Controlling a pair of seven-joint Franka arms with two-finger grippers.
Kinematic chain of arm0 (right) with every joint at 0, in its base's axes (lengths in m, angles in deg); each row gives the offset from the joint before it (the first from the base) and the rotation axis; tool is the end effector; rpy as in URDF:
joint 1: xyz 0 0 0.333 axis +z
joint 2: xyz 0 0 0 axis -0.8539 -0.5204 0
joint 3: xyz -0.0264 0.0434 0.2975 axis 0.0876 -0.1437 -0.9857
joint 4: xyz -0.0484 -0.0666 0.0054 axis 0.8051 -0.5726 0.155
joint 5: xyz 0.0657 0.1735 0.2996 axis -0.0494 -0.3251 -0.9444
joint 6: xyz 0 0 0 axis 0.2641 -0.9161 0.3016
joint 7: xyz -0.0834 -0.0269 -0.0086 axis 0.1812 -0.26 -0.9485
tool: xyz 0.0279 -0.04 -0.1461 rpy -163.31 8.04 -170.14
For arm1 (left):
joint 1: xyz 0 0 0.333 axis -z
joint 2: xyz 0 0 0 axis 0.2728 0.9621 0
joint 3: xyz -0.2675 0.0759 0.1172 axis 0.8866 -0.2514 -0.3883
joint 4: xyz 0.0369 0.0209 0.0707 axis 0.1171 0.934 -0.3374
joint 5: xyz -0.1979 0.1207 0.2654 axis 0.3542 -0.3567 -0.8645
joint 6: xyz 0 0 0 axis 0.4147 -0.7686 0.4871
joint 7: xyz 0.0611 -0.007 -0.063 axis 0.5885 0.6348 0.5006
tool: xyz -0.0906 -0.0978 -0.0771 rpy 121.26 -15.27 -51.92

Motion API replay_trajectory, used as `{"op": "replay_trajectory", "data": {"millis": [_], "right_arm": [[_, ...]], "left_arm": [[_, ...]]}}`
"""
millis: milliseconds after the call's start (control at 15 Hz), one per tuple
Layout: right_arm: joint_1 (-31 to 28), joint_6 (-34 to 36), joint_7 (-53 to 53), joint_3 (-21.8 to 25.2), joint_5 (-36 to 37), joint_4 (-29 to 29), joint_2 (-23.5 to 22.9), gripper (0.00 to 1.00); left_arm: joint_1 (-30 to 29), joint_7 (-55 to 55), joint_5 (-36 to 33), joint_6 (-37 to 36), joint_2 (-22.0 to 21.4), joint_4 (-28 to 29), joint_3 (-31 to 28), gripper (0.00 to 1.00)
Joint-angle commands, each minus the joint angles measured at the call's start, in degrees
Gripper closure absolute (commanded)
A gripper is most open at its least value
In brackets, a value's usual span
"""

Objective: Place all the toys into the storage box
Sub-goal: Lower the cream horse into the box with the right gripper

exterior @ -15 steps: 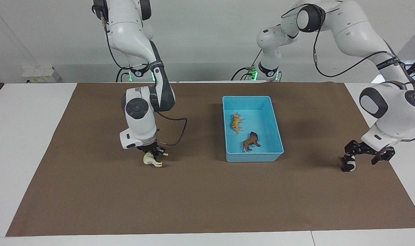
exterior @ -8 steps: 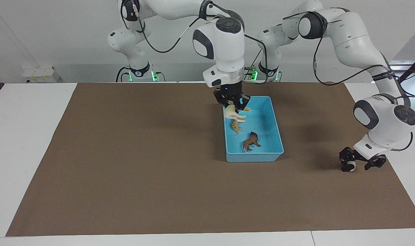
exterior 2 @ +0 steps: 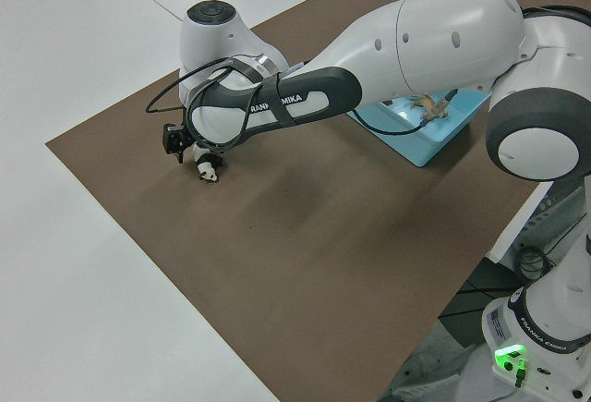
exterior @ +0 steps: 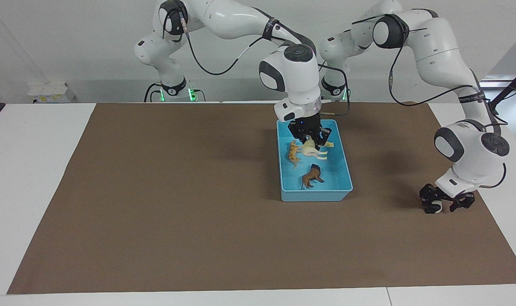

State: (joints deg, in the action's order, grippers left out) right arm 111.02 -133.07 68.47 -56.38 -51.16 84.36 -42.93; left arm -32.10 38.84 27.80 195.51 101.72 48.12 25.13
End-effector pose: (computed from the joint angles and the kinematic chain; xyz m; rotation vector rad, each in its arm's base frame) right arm 0.4973 0.5097 0.4146 -2.7022 0.9128 -0.0617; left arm 0.6555 0.1576 0.2648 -2.9759 0.6546 -0.1541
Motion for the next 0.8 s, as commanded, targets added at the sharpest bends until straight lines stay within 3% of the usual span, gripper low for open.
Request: {"op": "replay_trajectory", "data": {"millis": [0, 67, 133, 333, 533, 733], "right_arm": [[0.27, 1.18, 2.40, 0.29, -0.75, 0.72, 1.25, 0.00], [0.18, 3.01, 2.75, 0.55, -0.66, 0.54, 1.25, 0.00], [-0.43, 5.29, 2.76, 0.90, -0.49, 0.54, 1.60, 0.00], [-3.41, 9.52, 0.40, 3.97, 0.83, 1.41, 6.51, 0.00], [-13.23, 13.57, -10.03, 3.90, -0.05, 1.68, 9.59, 0.00], [-20.71, 15.60, -20.68, 4.25, 0.04, 2.56, 11.18, 0.00]], "left_arm": [[-0.43, 0.08, -1.13, 1.47, -2.32, 3.51, 0.39, 0.82], [-0.26, 0.43, -1.05, 1.21, -2.32, 3.51, 0.39, 0.97], [-0.17, 0.53, -0.96, 1.03, -2.32, 3.43, 0.39, 1.00], [0.36, 1.75, -0.43, -2.37, -2.23, 1.16, 0.39, 1.00], [3.51, 5.78, -0.78, -13.43, -1.53, -6.31, 0.22, 1.00], [6.41, 13.59, -0.87, -19.69, -2.49, -10.81, 0.57, 1.00]]}}
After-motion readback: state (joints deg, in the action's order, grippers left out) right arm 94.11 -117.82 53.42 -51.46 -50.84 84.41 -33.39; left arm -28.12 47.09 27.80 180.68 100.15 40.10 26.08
